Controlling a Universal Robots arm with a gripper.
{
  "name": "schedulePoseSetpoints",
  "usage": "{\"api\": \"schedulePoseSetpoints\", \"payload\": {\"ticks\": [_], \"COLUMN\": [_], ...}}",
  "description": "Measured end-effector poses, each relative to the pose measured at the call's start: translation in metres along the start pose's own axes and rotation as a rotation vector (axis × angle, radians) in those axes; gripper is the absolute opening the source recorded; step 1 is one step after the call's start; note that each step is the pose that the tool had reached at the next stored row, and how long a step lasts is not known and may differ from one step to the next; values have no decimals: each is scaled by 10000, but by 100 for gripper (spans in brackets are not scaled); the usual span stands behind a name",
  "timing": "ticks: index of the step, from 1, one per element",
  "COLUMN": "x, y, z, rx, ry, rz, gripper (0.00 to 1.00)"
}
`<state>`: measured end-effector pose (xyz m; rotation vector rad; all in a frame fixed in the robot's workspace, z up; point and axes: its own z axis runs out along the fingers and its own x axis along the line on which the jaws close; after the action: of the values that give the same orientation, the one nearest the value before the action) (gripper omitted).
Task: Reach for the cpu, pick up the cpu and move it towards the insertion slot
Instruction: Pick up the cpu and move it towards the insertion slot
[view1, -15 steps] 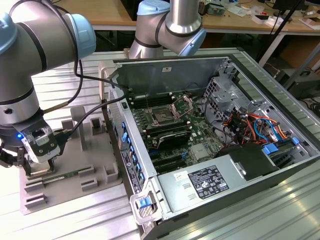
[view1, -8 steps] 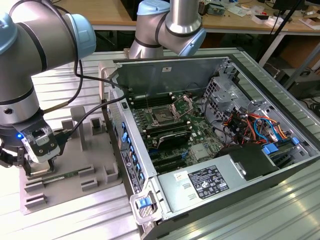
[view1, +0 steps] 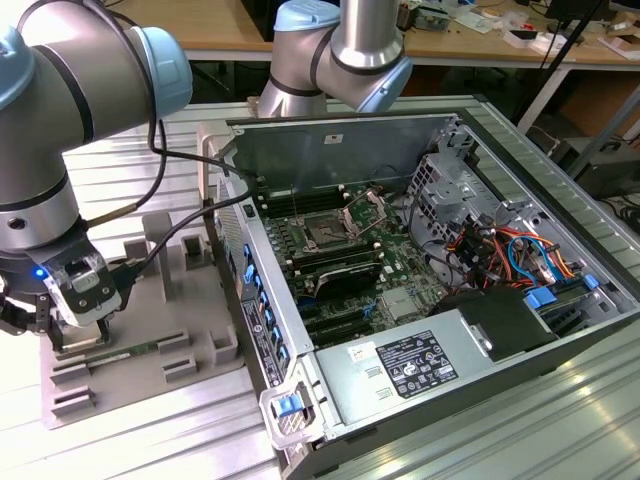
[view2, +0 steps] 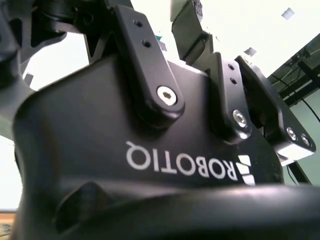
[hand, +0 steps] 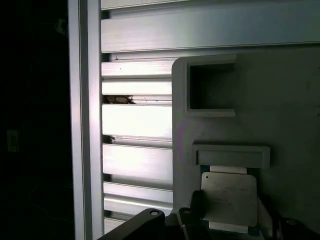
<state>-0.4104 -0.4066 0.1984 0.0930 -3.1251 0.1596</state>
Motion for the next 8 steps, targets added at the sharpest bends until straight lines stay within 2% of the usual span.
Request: {"api": "schedulePoseSetpoints", "payload": {"ticks": [1,4,8], "x": [4,6,6], "y": [-5,-11,-13], "z": [-32,-108,-130], "rx": [10,10,-18], "ry": [22,25,21], "rz": [-2,1,1], "gripper": [51,51,51]}}
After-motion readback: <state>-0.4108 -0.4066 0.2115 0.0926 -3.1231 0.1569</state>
